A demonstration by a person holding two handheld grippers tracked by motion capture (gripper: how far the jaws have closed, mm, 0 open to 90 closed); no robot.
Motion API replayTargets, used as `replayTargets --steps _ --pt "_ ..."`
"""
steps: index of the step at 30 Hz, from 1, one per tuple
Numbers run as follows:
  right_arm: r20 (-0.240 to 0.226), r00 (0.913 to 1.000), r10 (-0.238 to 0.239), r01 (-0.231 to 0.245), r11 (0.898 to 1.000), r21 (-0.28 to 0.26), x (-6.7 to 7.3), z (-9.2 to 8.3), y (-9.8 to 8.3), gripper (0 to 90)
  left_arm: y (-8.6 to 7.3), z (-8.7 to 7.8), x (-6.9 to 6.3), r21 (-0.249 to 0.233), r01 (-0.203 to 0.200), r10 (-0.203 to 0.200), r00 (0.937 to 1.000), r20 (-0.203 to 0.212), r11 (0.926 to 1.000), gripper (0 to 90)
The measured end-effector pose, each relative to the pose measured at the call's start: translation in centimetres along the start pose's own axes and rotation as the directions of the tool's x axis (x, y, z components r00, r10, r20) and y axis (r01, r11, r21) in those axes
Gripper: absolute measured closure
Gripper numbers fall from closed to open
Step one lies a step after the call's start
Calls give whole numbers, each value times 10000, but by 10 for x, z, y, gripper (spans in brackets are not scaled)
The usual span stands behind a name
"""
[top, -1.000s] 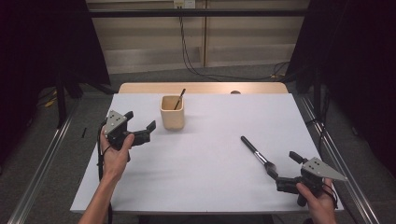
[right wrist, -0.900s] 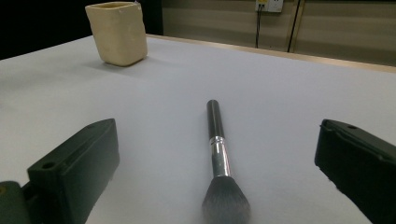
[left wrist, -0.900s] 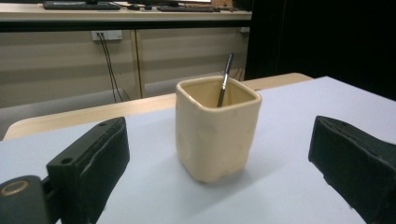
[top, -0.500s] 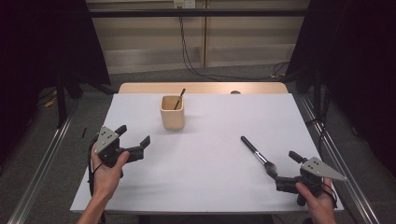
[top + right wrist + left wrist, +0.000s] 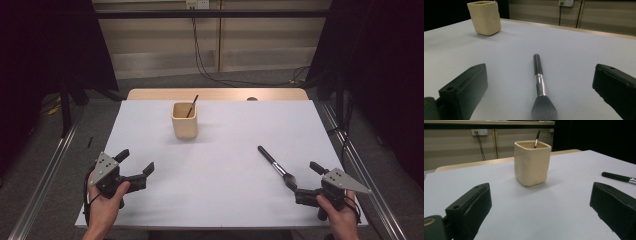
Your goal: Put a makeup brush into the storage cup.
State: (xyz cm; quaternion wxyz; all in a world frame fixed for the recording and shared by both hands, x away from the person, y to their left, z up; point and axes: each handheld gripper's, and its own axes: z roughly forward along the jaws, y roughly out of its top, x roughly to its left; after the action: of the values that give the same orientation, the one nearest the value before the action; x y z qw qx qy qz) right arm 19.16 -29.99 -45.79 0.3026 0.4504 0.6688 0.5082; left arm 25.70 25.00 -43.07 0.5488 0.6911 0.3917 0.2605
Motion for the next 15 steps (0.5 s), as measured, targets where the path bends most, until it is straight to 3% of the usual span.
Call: replayTargets --steps 4,9,15 --pt "37 10000 39 -39 10000 -14 -1 -1 -1 0 -3 -10 -3 -79 83 -83 9999 -64 9999 37" --pt "52 10000 24 -24 10000 -24 -2 -3 -1 0 -12 -17 -8 279 -151 157 9996 -222 9995 32" --pt "35 10000 30 -30 10000 -24 -3 -2 -1 0 -16 -23 -3 74 35 -33 9994 -347 10000 31"
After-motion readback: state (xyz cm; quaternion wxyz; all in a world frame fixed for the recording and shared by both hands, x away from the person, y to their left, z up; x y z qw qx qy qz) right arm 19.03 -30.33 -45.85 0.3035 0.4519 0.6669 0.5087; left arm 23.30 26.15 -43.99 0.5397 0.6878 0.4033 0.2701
